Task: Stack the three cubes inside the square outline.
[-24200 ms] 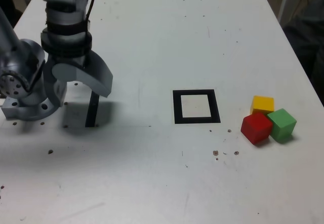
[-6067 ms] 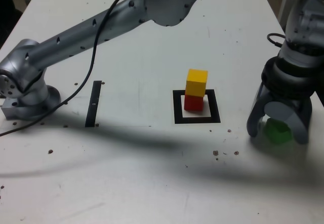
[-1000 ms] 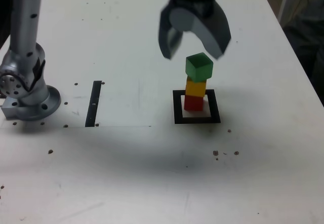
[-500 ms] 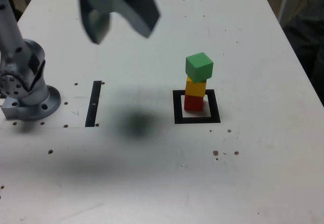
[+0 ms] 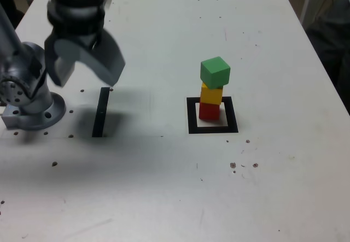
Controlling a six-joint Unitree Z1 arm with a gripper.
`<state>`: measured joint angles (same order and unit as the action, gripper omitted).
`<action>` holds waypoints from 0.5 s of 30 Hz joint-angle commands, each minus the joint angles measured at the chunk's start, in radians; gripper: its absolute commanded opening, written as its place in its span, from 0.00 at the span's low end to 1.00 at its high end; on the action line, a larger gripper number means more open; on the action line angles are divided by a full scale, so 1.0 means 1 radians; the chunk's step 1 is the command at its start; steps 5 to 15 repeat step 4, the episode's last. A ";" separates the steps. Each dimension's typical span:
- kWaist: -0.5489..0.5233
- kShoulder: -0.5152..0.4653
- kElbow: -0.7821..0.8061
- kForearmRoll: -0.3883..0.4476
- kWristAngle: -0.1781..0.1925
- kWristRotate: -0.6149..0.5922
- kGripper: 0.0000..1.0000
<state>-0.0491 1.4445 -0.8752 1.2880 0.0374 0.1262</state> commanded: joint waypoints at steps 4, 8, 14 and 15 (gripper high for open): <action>0.002 -0.008 0.104 -0.064 -0.001 -0.032 1.00; 0.002 -0.008 0.104 -0.064 -0.001 -0.032 1.00; 0.002 -0.008 0.104 -0.064 -0.001 -0.032 1.00; 0.002 -0.008 0.104 -0.064 -0.001 -0.032 1.00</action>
